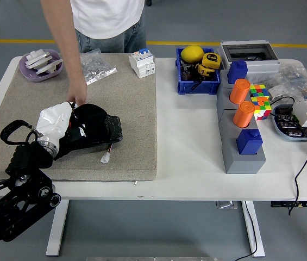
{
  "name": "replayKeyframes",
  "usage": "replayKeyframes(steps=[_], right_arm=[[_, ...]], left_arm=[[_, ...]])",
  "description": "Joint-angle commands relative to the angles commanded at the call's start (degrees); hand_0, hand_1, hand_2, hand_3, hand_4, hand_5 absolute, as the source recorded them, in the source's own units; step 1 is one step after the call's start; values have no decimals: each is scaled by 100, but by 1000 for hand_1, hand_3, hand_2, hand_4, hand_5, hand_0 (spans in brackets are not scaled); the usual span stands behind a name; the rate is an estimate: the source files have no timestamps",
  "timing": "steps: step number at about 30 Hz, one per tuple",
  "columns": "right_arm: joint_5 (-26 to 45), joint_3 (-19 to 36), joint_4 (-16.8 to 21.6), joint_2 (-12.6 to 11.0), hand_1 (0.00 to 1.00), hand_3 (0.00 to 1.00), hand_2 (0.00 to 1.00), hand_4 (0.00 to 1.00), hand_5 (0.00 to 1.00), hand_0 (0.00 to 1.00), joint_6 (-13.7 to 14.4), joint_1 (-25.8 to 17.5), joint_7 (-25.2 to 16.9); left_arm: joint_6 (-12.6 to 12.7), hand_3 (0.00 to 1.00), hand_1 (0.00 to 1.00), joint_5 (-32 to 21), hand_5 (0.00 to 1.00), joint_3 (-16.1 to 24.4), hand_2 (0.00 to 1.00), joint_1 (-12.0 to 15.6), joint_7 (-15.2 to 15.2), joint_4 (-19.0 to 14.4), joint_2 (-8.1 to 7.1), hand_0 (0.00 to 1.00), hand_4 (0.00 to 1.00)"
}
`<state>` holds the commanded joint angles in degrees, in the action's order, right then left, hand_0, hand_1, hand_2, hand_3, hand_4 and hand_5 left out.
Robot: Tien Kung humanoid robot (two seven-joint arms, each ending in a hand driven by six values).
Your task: Pick the rag up,wipe the panel,place it on the desk
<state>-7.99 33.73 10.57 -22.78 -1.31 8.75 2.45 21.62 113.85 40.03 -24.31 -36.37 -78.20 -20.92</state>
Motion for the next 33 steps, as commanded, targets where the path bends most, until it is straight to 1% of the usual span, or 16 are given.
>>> replayKeyframes(steps=[2,4,9,13,16,19,22,28,33], right_arm=[[1,-15,4,-1,341,627,627,998,589,714,-2,10,-2],[-7,-19,8,-1,341,627,627,998,589,714,-2,17,-2],[46,-109,5,-7,343,627,627,998,589,713,-8,39,1],[89,-156,-2,-11,343,627,627,998,589,713,-10,52,4],[106,-176,-4,-10,342,628,627,998,588,713,-9,57,6],[128,-190,-10,-5,342,628,627,998,588,713,-10,58,7],[130,-178,-13,-6,339,628,627,998,588,714,-9,52,7],[60,-68,-19,-4,341,627,627,998,588,712,-3,51,2],[17,3,-21,8,339,628,627,998,588,714,-1,35,-2]], left_arm=[[-7,446,168,-54,2,-139,480,-106,-1,57,89,221,121],[-7,446,168,-92,2,-236,480,-176,1,99,146,221,121],[-15,447,169,-202,2,-521,480,-424,-4,185,381,221,120],[-28,447,169,-237,2,-620,480,-552,-20,211,508,221,120],[-36,448,169,-231,2,-650,481,-596,-37,180,557,221,123],[-45,448,169,-200,2,-641,481,-590,-58,128,561,221,123],[-53,449,169,-155,2,-610,481,-551,-61,58,516,220,125],[-78,449,169,-33,2,-429,481,-354,-61,-35,376,221,126],[-62,449,169,39,2,-230,481,-153,-61,-12,250,221,130]])
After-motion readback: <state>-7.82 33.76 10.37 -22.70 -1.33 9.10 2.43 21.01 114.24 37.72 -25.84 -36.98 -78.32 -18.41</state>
